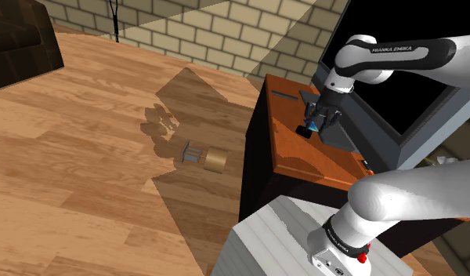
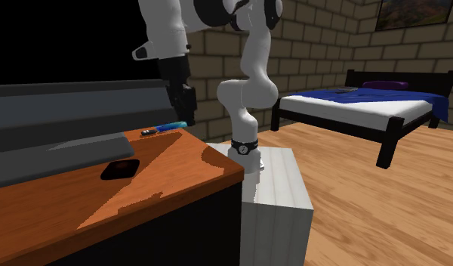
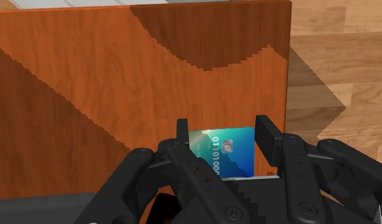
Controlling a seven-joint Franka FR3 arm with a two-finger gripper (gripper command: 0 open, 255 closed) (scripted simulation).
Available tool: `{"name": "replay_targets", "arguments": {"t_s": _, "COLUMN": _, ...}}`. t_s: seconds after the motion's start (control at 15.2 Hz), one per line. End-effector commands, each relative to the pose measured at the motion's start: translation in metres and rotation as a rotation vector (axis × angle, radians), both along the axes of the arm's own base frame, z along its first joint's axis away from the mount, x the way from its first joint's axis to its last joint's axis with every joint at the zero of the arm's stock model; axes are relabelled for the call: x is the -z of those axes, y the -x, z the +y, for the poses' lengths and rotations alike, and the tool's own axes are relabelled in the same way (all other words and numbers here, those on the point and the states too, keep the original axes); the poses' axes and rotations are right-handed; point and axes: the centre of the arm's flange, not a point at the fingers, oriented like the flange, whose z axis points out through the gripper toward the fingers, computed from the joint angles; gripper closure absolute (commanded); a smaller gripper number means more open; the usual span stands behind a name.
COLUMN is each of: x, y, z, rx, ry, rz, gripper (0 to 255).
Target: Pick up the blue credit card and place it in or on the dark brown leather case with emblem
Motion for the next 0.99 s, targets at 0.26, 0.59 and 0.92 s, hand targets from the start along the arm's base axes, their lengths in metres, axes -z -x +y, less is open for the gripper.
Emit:
{"name": "replay_targets", "arguments": {"t_s": 0.26, "x": -0.007, "y": -0.036, "z": -0.066, "rx": 0.000, "ry": 0.000, "rz": 0.001, "gripper": 255}}
{"name": "replay_targets", "arguments": {"t_s": 0.59, "x": -0.012, "y": -0.069, "z": -0.123, "rx": 0.000, "ry": 0.000, "rz": 0.001, "gripper": 255}}
{"name": "replay_targets", "arguments": {"t_s": 0.92, "x": 0.014, "y": -0.069, "z": -0.123, "rx": 0.000, "ry": 0.000, "rz": 0.001, "gripper": 255}}
